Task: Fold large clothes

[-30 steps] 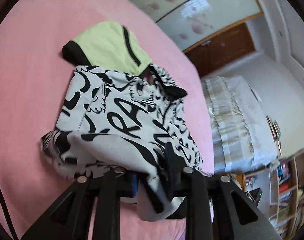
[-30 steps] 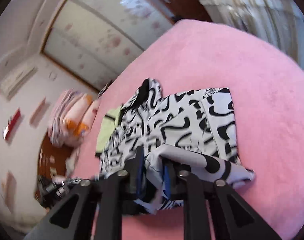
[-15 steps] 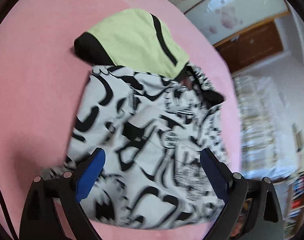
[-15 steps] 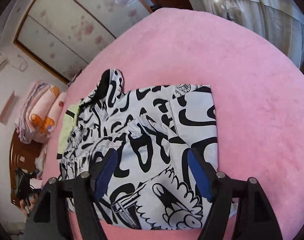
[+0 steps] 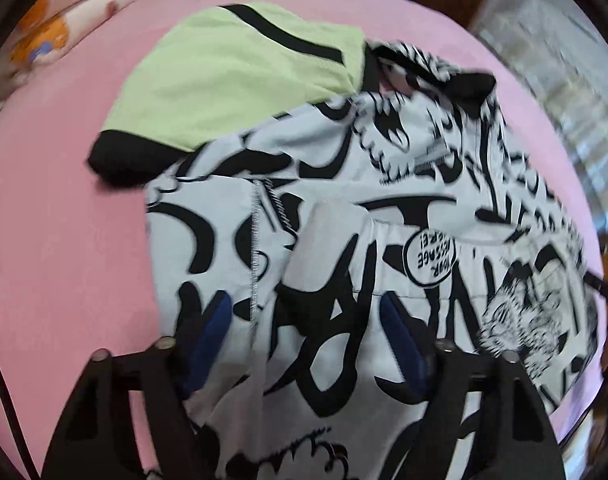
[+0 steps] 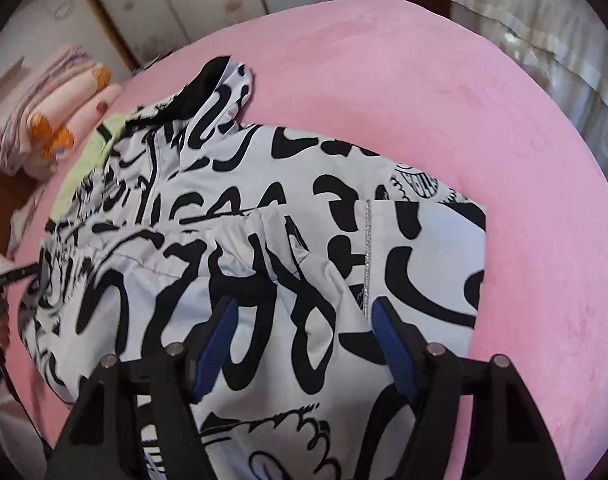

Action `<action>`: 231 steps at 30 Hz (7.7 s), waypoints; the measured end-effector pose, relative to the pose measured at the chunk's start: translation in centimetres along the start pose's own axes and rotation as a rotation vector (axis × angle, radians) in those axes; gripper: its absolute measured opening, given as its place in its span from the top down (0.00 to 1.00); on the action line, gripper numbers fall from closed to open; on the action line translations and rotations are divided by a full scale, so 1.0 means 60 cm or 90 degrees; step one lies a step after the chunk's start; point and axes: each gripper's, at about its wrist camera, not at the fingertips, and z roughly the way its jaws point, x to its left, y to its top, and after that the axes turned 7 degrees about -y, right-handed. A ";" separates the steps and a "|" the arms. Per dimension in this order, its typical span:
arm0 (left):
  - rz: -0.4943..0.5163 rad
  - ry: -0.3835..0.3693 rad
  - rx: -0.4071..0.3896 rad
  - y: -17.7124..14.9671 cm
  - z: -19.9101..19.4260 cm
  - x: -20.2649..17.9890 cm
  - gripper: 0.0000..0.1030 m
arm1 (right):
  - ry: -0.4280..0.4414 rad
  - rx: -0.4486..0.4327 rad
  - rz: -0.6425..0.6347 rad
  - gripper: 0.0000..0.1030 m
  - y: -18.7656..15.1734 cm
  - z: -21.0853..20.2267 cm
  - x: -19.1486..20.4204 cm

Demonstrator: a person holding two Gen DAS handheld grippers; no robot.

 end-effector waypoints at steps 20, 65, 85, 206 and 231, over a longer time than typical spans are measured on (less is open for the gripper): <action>0.017 0.008 0.026 0.002 0.057 -0.010 0.75 | -0.080 0.046 -0.117 0.97 0.030 0.071 0.034; -0.046 0.018 -0.216 0.120 0.122 0.023 0.77 | -0.287 -0.112 0.042 0.92 0.137 0.165 0.029; 0.030 0.130 -0.189 0.132 0.095 -0.146 0.65 | -0.123 -0.116 -0.063 0.74 0.144 0.110 0.278; 0.004 0.069 -0.068 0.434 0.161 -0.203 0.21 | -0.095 -0.052 0.075 0.40 0.525 0.182 0.254; 0.031 0.074 -0.002 0.374 0.260 -0.169 0.22 | -0.124 0.092 -0.031 0.89 0.383 0.299 0.174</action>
